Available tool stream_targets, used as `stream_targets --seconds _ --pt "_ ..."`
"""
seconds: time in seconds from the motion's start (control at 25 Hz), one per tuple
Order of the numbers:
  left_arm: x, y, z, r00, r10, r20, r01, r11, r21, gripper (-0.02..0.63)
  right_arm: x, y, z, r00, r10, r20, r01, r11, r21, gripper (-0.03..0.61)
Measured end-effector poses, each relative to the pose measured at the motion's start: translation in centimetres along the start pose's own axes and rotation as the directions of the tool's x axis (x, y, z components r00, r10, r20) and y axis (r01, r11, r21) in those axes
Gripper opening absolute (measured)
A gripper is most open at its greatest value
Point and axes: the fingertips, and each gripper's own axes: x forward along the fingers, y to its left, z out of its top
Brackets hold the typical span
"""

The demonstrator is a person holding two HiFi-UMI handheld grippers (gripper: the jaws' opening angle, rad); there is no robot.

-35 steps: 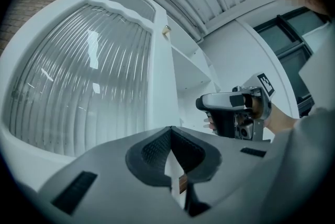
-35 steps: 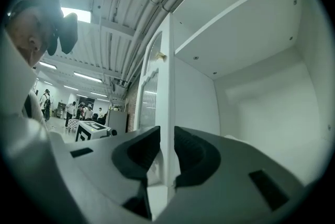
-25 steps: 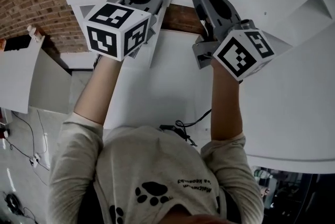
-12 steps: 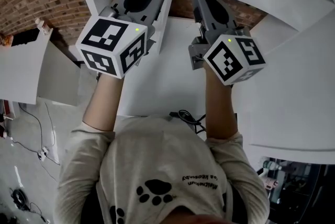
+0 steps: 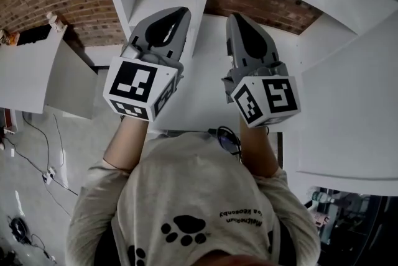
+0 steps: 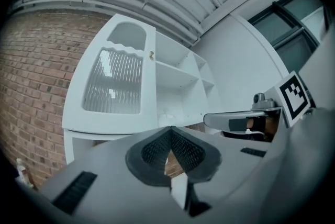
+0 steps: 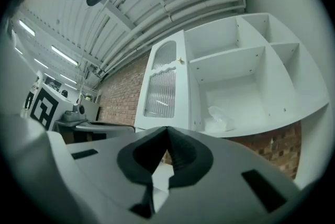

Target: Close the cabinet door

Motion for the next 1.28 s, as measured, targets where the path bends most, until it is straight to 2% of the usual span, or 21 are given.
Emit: stream_targets --seconds 0.16,0.72,0.96,1.28 --pt "-1.3 -1.6 -1.7 0.999 0.018 -0.027 -0.018 0.999 0.03 0.009 -2.0 0.5 -1.0 1.0 -0.001 -0.007 0.001 1.0 -0.002 0.009" --pt "-3.6 -4.7 -6.5 0.994 0.029 -0.101 -0.029 1.0 0.006 0.009 -4.6 3.0 -7.2 0.994 0.025 -0.105 -0.023 1.0 0.015 0.009" --pt "-4.2 -4.1 -6.9 0.993 0.076 -0.095 -0.076 0.997 0.002 0.009 -4.3 3.9 -7.8 0.993 0.046 -0.108 -0.046 0.999 0.0 0.009" --pt "-3.9 -3.8 -6.9 0.992 0.079 -0.094 -0.078 0.997 0.005 0.009 -3.8 3.7 -8.0 0.993 0.045 -0.105 -0.043 0.999 0.013 0.009"
